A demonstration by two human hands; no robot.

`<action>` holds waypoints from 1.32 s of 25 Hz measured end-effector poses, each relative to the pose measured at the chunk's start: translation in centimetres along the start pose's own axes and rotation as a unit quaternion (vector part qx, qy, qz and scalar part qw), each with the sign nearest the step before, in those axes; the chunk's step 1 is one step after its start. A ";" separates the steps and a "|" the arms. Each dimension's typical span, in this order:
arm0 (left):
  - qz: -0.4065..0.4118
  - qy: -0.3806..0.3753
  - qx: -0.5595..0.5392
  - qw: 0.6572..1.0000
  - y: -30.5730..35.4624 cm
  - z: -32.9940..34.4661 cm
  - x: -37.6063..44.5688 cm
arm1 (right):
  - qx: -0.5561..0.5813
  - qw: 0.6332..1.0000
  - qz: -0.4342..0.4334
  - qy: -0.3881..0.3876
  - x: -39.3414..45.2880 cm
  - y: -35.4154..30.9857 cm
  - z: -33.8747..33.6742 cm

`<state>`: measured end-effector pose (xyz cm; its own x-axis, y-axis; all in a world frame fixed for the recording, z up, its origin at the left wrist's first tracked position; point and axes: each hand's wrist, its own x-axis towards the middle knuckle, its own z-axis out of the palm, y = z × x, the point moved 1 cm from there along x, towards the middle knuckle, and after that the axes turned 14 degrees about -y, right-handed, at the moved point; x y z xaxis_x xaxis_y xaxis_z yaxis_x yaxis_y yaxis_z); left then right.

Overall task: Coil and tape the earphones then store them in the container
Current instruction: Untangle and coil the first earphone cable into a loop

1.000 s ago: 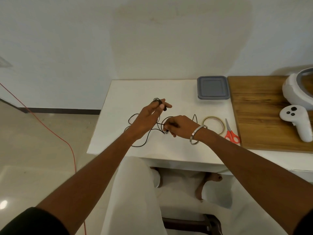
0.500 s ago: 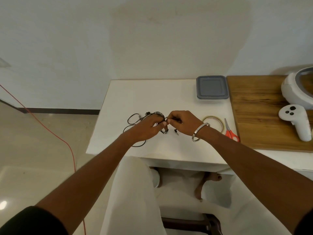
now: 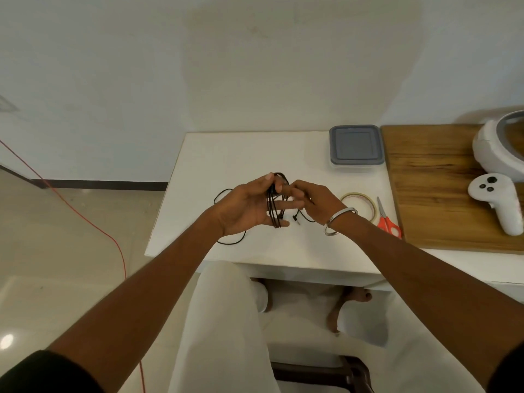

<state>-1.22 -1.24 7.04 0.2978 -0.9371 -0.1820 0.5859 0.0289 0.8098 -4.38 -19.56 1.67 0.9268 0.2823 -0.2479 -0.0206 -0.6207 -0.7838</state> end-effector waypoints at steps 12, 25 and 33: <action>0.088 0.190 0.121 0.970 0.8 -0.2 1.6 | 0.023 0.996 0.015 -0.084 -0.2 -0.6 1.5; 0.028 0.200 0.579 0.790 -2.7 -3.7 0.7 | 0.040 0.994 -0.037 -0.097 -0.1 -1.7 0.5; -0.154 0.161 0.501 0.836 -2.9 -4.2 -0.3 | -0.008 0.998 -0.033 -0.059 0.1 -1.2 0.4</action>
<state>0.17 0.46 2.39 0.5307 -0.6999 -0.4779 -0.2054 -0.6533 0.7287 -4.43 -18.54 2.37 0.8752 0.4067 -0.2618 0.0465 -0.6096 -0.7913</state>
